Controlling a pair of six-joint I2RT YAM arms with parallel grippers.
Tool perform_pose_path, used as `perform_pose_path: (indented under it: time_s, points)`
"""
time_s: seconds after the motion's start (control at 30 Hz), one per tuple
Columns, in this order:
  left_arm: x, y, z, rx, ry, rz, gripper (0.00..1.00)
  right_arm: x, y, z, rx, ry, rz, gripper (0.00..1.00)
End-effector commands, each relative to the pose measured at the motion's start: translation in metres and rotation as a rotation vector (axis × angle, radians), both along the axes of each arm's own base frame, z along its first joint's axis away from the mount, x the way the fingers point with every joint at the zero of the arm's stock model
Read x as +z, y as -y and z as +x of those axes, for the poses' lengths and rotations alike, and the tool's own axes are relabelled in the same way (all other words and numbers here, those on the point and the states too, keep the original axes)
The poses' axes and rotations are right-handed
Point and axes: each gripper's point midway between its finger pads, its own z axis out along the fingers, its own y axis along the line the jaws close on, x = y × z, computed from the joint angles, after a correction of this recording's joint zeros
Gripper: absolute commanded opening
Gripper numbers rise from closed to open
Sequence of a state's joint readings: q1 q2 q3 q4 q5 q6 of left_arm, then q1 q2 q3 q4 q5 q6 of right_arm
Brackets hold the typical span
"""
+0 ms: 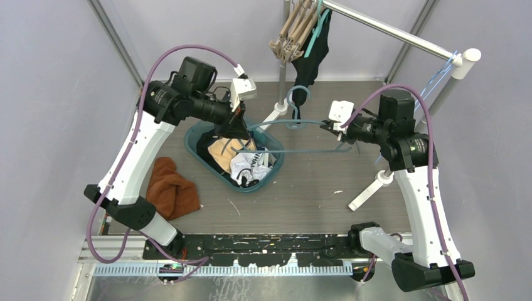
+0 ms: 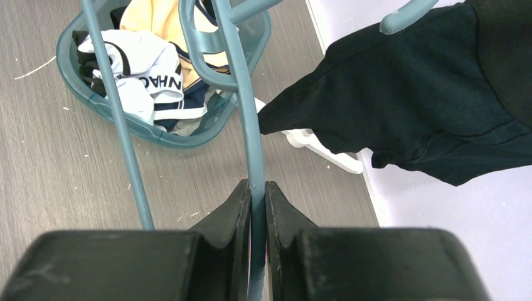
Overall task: Remove the underwear clipped to the hanger
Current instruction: Place the hanger on the clothesline.
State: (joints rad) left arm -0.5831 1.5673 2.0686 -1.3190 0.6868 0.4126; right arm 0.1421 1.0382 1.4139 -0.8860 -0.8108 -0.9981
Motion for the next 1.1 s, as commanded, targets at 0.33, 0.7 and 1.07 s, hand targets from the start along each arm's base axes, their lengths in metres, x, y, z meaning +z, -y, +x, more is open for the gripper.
perform_pose_path:
  time_s: [0.33, 0.7, 1.07]
  points:
    - [0.074, 0.014, 0.022, 0.214, 0.185, -0.128, 0.00, 0.077, 0.019, 0.030, -0.260, 0.099, 0.170, 0.85]
    - [0.116, 0.063, 0.073, 0.384, 0.403, -0.177, 0.00, 0.125, 0.034, 0.021, -0.374, 0.148, 0.256, 0.90]
    - [0.130, 0.115, 0.113, 0.474, 0.516, -0.271, 0.00, 0.141, 0.055, 0.007, -0.465, 0.203, 0.279, 0.90]
